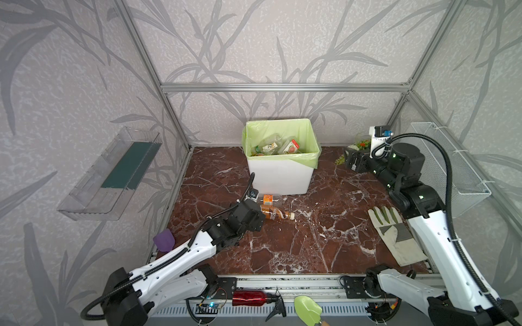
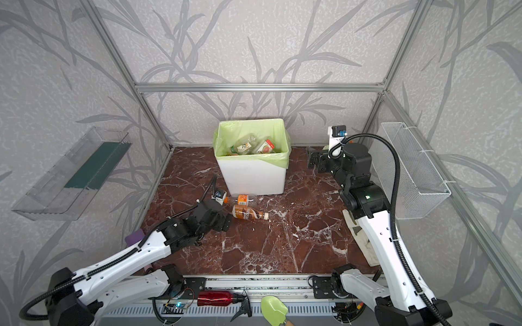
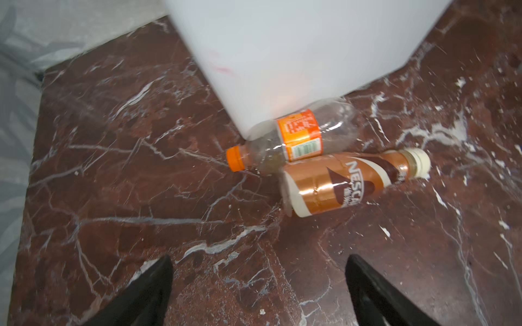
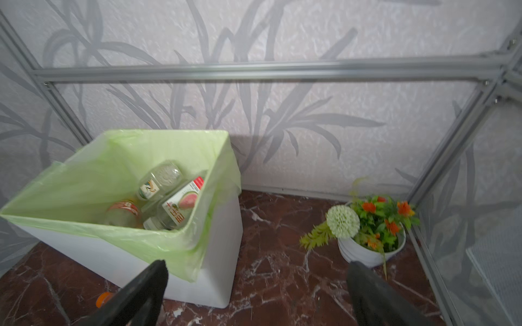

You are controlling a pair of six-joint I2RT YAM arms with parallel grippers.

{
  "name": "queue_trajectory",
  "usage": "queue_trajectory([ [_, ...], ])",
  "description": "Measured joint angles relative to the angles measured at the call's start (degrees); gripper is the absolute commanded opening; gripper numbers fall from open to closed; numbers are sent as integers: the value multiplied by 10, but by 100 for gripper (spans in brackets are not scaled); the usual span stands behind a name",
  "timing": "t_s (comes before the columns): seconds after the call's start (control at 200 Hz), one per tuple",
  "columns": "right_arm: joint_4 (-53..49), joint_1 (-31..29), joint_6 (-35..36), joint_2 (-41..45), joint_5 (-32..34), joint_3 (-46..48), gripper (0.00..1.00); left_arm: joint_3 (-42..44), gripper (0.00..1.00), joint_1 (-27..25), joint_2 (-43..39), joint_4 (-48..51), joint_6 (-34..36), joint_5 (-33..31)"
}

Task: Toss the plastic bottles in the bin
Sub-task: 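Withdraw the right gripper while the left grasps the Nescafe bottle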

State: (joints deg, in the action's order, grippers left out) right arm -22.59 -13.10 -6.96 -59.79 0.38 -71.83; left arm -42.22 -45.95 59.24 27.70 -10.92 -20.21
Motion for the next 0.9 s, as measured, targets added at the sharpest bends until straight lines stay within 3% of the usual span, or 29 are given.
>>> queue_trajectory([
  [0.29,2,55,-72,108,-5,118,99,-76,99,-16,143,7,137,79],
  [0.55,4,97,-105,115,-30,162,99,-166,94,-37,282,46,208,60],
  [0.9,19,128,-116,111,-71,177,99,-179,86,-43,376,53,261,17],
])
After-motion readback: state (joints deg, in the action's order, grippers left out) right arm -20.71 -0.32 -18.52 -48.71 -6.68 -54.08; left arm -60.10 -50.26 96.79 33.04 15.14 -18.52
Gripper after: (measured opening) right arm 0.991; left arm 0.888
